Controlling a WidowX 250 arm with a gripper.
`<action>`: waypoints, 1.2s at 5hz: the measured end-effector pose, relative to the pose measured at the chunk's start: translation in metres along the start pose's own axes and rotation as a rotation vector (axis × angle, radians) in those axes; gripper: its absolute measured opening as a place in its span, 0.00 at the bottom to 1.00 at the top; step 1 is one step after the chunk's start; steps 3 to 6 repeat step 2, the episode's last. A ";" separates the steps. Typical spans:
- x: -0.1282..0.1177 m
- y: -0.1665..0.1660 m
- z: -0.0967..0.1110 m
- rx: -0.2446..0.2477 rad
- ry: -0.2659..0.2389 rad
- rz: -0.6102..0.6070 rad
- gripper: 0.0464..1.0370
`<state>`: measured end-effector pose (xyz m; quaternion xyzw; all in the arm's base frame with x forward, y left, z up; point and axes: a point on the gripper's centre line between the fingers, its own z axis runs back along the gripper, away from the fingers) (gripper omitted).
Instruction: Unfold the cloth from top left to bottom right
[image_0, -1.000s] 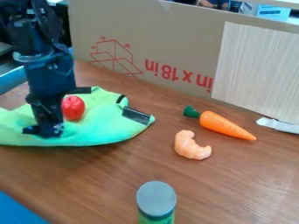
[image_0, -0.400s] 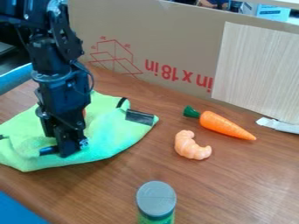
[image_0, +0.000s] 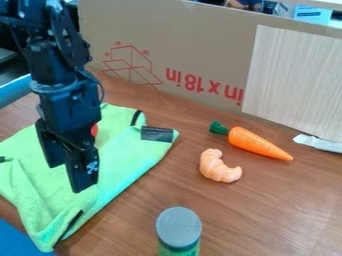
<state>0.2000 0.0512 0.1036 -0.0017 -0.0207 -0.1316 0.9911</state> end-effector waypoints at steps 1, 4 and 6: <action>-0.002 0.004 0.025 -0.065 -0.013 0.009 0.97; 0.003 0.023 0.068 -0.137 -0.063 0.053 0.96; 0.003 0.023 0.068 -0.137 -0.063 0.053 0.96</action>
